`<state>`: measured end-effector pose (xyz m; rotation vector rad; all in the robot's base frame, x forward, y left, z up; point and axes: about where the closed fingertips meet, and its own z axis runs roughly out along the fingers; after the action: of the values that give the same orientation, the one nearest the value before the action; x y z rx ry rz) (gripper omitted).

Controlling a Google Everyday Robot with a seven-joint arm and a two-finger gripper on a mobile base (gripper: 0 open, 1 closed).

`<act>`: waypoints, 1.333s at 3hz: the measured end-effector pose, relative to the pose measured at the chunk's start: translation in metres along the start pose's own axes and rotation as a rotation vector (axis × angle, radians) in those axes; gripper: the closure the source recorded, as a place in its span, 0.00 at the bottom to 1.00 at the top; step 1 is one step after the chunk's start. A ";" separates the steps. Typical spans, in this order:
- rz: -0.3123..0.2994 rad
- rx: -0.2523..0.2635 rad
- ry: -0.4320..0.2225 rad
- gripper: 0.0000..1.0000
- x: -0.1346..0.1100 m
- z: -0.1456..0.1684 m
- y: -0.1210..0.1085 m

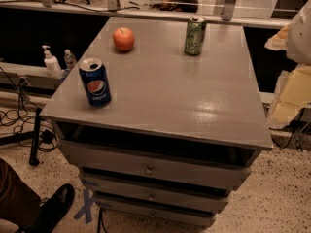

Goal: Move green can near pepsi can

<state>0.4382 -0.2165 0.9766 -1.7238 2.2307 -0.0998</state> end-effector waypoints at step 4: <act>0.292 0.036 -0.310 0.00 0.007 0.092 -0.079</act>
Offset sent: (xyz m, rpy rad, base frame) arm 0.0466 -0.0088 -0.0632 0.2187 0.0036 -0.1436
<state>0.5367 -0.2313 0.9075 -1.2764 2.1987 0.1813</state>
